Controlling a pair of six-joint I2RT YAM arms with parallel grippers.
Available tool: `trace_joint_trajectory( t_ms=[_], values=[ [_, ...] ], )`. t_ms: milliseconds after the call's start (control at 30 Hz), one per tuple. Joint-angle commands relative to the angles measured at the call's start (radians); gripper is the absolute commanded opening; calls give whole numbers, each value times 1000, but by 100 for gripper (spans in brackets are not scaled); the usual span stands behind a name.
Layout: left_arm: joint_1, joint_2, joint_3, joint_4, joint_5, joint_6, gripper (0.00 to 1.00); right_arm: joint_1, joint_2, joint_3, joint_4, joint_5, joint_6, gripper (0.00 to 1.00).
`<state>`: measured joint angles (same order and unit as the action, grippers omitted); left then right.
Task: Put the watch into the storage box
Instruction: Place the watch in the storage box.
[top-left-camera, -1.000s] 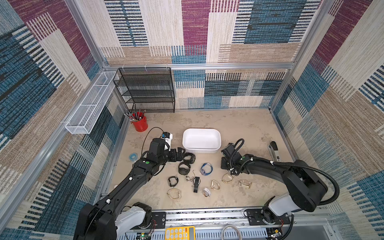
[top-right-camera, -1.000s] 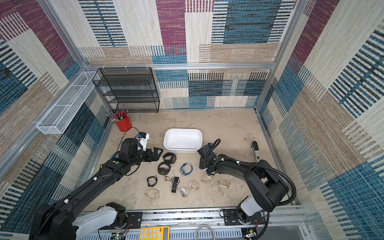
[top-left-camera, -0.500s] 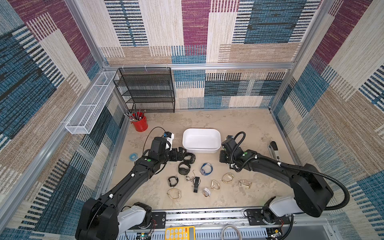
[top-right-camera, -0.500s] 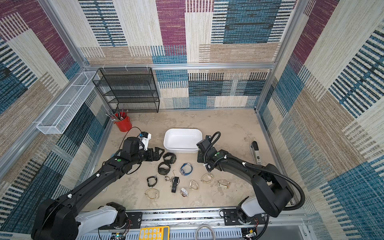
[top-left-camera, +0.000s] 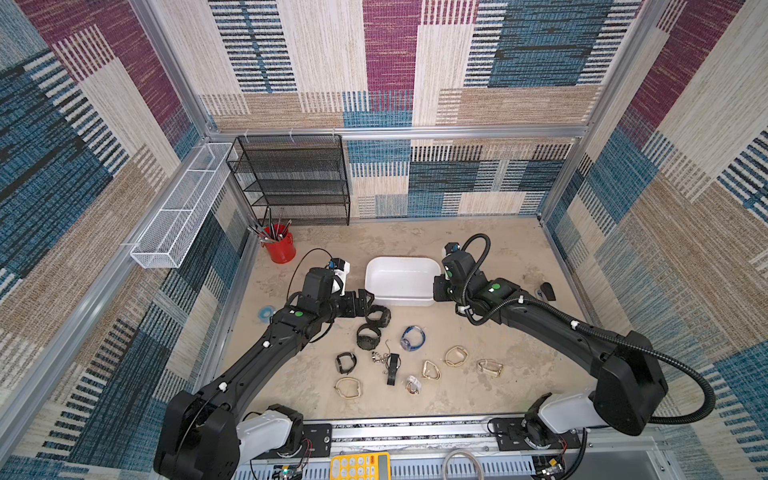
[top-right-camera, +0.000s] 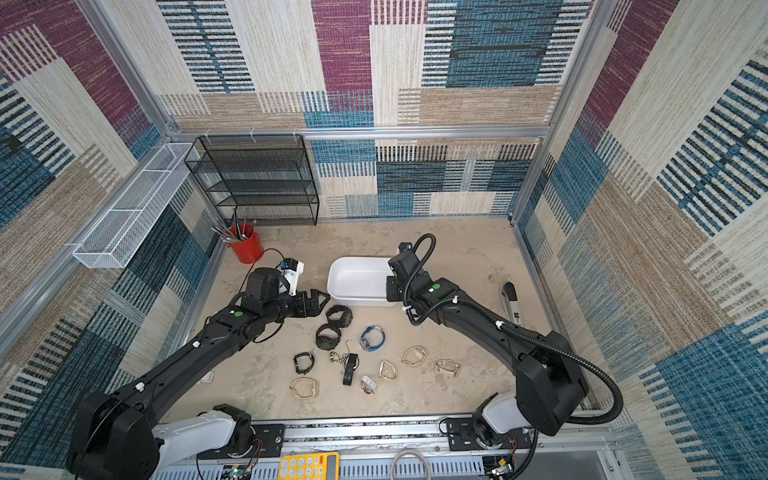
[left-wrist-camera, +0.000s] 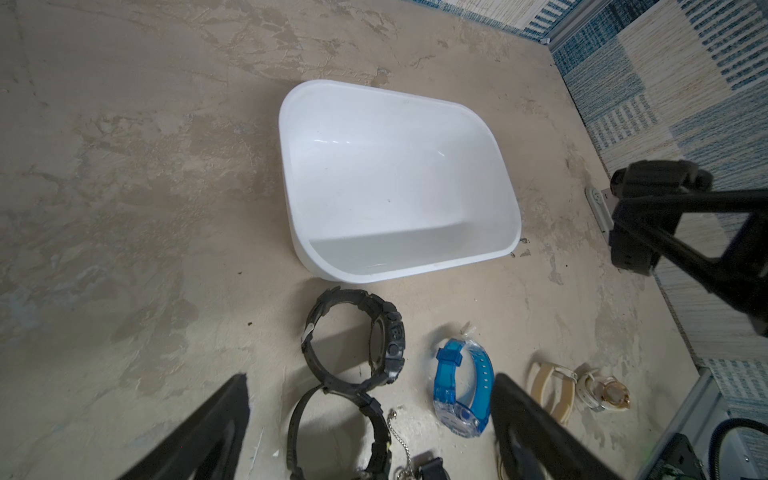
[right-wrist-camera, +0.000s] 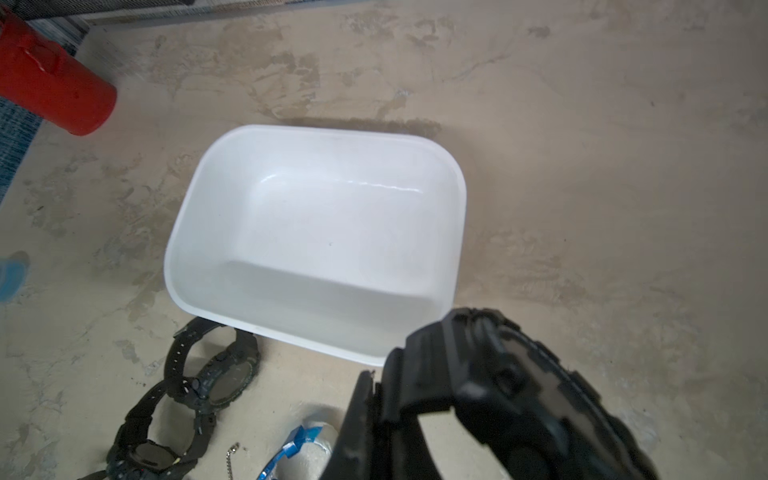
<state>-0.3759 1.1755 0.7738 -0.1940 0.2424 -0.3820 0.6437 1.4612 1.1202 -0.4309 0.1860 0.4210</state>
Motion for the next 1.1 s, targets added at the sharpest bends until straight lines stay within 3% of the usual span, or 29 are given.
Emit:
trace_joint_trajectory(
  t_ms=[0, 333, 800, 1067],
  values=[
    [-1, -43, -23, -14, -7, -34, 91, 2, 39, 67, 3, -55, -59, 0],
    [-1, -251, -157, -86, -128, -47, 92, 16, 280, 273, -2, -139, -124, 0],
    [0, -184, -164, -84, -120, -62, 91, 14, 605, 516, 3, -141, -166, 0],
    [0, -152, -146, -95, -116, -85, 90, -1, 710, 548, 40, -145, -169, 0]
  ],
)
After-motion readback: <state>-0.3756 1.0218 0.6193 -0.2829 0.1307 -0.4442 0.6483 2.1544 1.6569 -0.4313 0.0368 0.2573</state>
